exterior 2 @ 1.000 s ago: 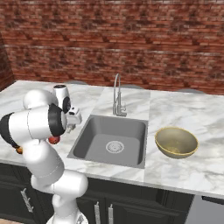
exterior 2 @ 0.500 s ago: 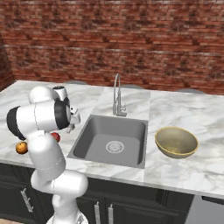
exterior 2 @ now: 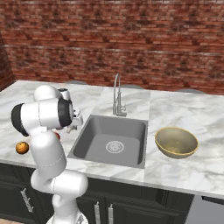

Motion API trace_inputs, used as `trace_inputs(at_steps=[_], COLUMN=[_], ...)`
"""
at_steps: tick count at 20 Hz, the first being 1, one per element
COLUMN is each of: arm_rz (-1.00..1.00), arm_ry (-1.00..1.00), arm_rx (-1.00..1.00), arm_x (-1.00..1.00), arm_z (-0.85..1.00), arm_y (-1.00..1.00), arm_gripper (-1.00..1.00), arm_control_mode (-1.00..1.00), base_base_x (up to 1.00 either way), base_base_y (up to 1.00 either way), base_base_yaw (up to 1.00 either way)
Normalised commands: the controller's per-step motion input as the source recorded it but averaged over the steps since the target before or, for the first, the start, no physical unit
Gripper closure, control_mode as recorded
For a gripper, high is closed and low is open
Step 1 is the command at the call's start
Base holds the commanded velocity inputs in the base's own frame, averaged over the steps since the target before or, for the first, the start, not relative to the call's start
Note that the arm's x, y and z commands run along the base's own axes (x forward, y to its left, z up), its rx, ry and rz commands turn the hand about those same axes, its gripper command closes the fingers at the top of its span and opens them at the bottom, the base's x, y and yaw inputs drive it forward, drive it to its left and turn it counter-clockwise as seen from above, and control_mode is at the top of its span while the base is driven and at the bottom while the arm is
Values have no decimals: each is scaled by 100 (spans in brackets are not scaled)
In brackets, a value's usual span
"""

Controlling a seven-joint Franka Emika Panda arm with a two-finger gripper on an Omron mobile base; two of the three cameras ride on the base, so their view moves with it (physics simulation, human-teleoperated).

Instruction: There is a mixed pile of frozen fruits and vegetables on the counter. Locate all the frozen vegetables and place the items in a bowl on the counter. Take all the frozen fruits and defrost them in a running sink.

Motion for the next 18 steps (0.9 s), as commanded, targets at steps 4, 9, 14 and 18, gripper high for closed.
trace_inputs(at_steps=[4,9,14,18], arm_rz=[0,-1,0,0], arm_ry=[-3,-1,0,-2], arm_rx=[0,0,0,0], arm_x=[14,20,19,22], arm_z=[-14,-8,-12,-16], arm_y=[3,7,0,9], arm_gripper=[-100,-100,-100,-100], arm_control_mode=[-100,-100,-100,-100], base_base_x=[0,0,0,0], base_base_y=[0,0,0,0], base_base_yaw=[0,0,0,0])
